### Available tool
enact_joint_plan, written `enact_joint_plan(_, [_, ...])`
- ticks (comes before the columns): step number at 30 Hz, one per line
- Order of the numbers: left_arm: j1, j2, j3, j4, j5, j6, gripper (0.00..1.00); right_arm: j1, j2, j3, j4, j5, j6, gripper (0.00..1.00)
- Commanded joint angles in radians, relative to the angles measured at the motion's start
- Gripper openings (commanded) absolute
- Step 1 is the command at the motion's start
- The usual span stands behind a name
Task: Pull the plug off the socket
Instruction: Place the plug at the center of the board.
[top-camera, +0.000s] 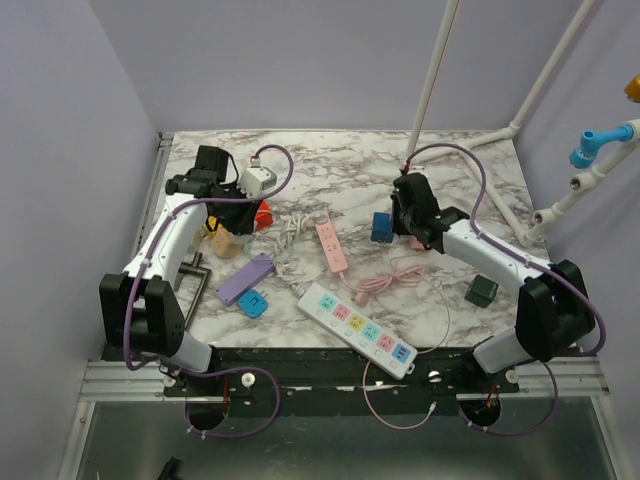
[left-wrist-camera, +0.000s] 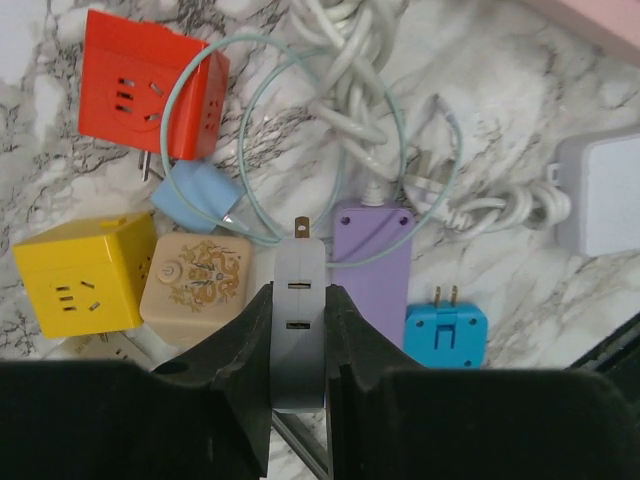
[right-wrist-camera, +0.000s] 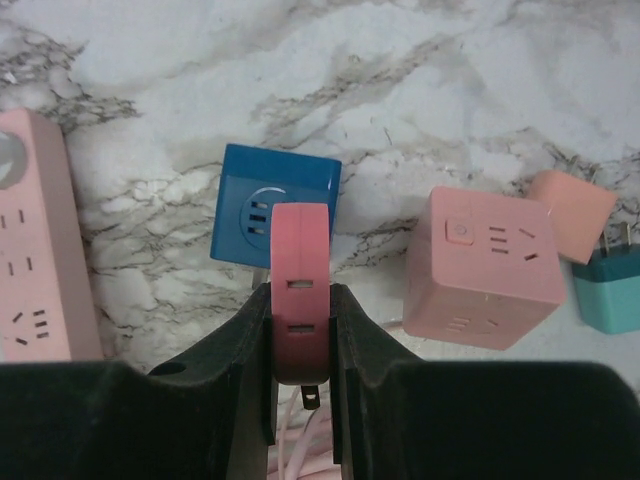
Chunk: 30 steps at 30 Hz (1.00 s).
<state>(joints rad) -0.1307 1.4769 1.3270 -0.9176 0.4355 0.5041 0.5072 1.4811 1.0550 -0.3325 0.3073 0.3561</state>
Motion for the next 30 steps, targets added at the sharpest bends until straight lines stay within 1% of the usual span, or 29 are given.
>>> enact_joint_plan(1, [0.006,0.012,-0.077,0.134,-0.156,-0.034,0.02,0.007,0.031,-0.045,0.027,0.036,0.056,0.01])
enact_joint_plan(9, [0.009,0.035,-0.129,0.221,-0.221,-0.053,0.10,-0.002,0.041,-0.109,0.037,0.087,0.067,0.01])
enact_joint_plan(14, [0.008,0.057,-0.150,0.246,-0.223,-0.071,0.23,-0.003,0.059,-0.120,0.044,0.104,0.071,0.04])
enact_joint_plan(19, [0.007,0.049,-0.178,0.282,-0.236,-0.075,0.31,-0.003,0.045,-0.130,0.047,0.129,0.076,0.06])
enact_joint_plan(21, [0.005,0.051,-0.182,0.288,-0.241,-0.077,0.38,-0.002,0.050,-0.125,0.049,0.128,0.073,0.06])
enact_joint_plan(24, [0.001,0.048,-0.189,0.301,-0.238,-0.078,0.45,-0.002,0.071,-0.108,0.049,0.117,0.072,0.07])
enact_joint_plan(25, [0.000,0.044,-0.188,0.301,-0.238,-0.079,0.46,-0.003,0.078,-0.103,0.049,0.116,0.073,0.08])
enact_joint_plan(27, [0.000,0.034,-0.186,0.301,-0.236,-0.081,0.51,-0.002,0.088,-0.098,0.053,0.113,0.071,0.14])
enact_joint_plan(29, [0.000,0.020,-0.180,0.289,-0.229,-0.077,0.57,-0.002,0.095,-0.096,0.062,0.107,0.069,0.25])
enact_joint_plan(30, [0.000,0.012,-0.170,0.278,-0.224,-0.075,0.61,-0.002,0.097,-0.096,0.065,0.106,0.068,0.32])
